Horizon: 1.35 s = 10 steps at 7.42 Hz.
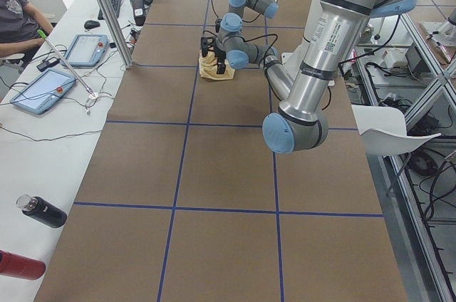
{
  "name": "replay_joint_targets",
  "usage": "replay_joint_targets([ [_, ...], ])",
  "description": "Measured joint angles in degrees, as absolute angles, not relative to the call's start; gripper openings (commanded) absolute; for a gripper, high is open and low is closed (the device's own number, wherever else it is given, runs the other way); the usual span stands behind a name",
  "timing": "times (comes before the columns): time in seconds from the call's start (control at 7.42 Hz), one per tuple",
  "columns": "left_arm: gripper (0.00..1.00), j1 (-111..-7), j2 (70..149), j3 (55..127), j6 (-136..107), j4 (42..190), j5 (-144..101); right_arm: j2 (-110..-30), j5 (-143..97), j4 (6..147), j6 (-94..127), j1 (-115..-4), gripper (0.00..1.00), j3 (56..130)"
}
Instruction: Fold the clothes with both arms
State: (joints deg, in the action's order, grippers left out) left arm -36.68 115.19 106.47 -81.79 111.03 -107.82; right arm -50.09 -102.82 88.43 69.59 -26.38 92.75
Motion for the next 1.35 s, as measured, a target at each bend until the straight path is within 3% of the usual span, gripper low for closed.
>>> replay_joint_targets([
  [1.35,0.99,-36.8,113.7,107.1,-82.0,111.1,-107.8,-33.7,-100.8,73.1,61.6,-35.4,0.94,64.4],
])
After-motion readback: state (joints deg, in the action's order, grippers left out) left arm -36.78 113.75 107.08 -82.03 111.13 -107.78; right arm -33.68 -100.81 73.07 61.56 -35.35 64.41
